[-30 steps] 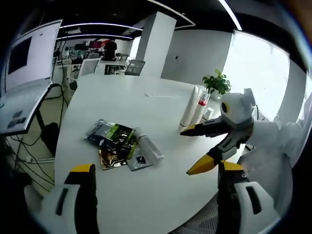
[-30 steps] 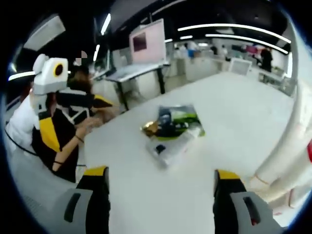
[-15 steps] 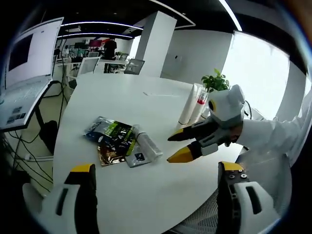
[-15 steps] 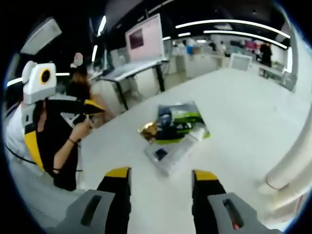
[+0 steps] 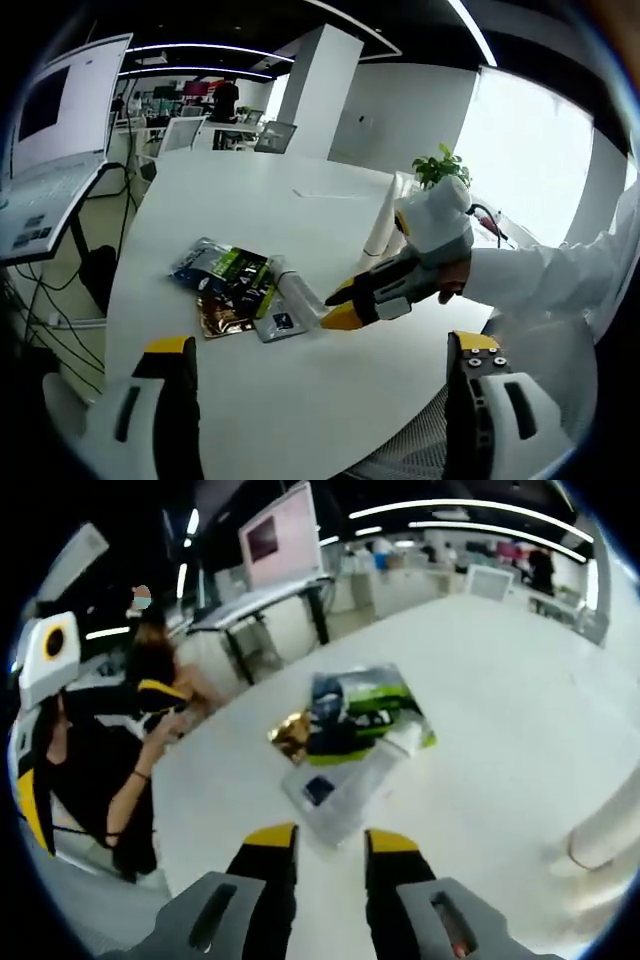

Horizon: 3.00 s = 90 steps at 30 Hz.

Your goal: Arrange the skincare products in the storage area until every visible bottle or jar stands upright without overlapping.

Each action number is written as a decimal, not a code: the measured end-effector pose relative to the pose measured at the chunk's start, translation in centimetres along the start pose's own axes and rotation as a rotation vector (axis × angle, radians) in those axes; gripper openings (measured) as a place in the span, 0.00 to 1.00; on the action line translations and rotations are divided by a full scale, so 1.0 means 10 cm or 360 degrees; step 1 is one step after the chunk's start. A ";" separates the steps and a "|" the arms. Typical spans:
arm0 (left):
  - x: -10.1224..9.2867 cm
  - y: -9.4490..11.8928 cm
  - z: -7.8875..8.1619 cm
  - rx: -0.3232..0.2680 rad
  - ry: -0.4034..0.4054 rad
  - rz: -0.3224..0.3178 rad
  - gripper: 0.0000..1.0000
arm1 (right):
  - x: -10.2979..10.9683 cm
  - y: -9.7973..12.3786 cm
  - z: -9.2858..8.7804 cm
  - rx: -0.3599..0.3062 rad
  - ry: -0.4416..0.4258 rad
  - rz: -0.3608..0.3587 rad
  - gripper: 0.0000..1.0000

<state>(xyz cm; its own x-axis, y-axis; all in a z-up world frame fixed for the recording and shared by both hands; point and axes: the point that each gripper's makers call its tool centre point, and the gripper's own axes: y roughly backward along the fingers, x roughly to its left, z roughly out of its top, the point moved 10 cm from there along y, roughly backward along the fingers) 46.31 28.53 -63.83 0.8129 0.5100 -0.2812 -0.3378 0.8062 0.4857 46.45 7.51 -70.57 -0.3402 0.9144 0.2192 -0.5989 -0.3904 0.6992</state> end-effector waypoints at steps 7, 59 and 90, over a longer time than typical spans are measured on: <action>-0.01 -0.02 -0.02 0.0013 0.0010 -0.0015 0.99 | -0.01 -0.08 0.05 0.0028 -0.0081 -0.0032 0.24; -0.03 -0.22 0.03 -0.0078 0.0219 -0.0086 0.91 | -0.09 0.09 0.07 -0.0046 0.0048 -0.0192 0.12; 0.06 -0.85 0.07 -0.0183 0.0836 -0.0311 0.80 | -0.14 0.39 -0.07 -0.0083 0.0365 -0.0304 0.11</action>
<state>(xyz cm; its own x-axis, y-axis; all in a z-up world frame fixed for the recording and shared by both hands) 50.02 21.77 -67.56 0.5305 0.4052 -0.7446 -0.2781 0.9129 0.2987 44.06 4.62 -68.62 -0.3690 0.9263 -0.0766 -0.7021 -0.2238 0.6760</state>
